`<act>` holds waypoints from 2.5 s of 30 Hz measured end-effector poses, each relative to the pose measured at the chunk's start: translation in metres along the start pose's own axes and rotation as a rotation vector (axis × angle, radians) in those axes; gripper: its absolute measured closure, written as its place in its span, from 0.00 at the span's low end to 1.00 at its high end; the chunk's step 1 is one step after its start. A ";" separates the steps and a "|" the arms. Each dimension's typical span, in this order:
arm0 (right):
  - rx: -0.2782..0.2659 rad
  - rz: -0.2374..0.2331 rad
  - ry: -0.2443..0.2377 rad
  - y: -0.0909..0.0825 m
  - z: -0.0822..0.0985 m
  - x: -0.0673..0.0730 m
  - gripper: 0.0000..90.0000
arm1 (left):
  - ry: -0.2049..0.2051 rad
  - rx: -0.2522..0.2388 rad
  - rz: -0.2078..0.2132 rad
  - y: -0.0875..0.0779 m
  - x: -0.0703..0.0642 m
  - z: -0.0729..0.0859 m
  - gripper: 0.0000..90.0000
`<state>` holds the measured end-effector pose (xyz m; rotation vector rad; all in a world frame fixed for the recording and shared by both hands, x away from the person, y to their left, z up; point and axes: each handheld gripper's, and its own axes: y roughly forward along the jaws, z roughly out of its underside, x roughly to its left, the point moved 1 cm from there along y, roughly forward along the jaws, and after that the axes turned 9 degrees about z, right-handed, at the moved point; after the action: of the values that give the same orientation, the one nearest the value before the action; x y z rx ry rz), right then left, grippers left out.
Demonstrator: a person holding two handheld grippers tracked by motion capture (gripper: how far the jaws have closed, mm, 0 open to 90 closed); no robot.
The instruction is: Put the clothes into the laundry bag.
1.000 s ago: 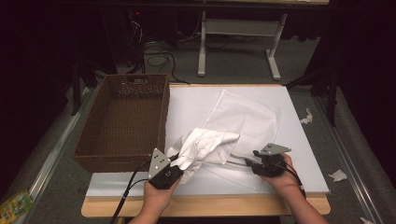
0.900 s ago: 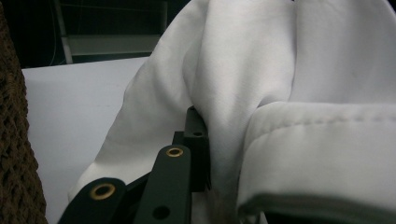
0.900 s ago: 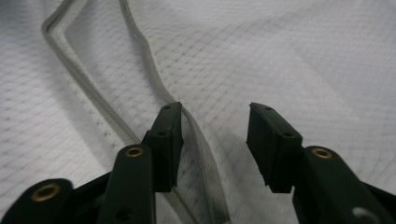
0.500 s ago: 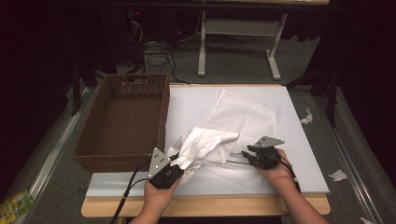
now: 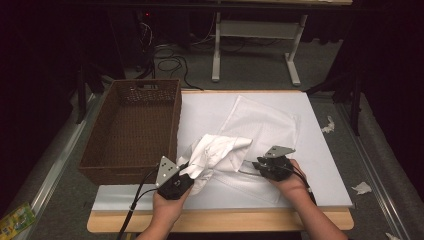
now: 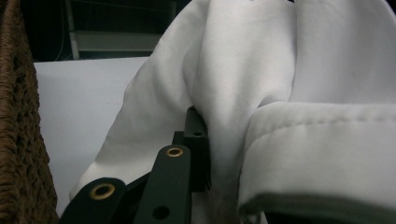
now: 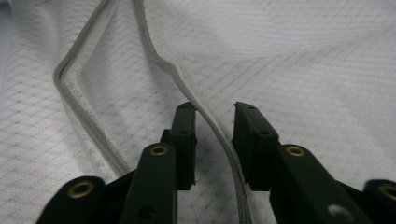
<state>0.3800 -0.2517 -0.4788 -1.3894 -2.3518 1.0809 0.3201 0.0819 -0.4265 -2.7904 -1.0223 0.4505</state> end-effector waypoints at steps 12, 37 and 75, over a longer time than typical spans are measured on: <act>-0.110 0.008 0.073 -0.021 -0.022 -0.013 0.99 | 0.009 0.044 0.006 0.006 -0.006 0.007 0.86; -0.277 -0.024 0.157 -0.062 -0.034 -0.029 0.99 | 0.017 0.252 -0.108 0.075 -0.021 0.007 0.86; -0.292 -0.017 0.128 -0.064 -0.025 -0.018 0.99 | 0.009 0.169 0.062 0.065 -0.023 0.010 0.17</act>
<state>0.3589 -0.2730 -0.4140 -1.4774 -2.4949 0.6405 0.3395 0.0181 -0.4450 -2.6766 -0.8542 0.5066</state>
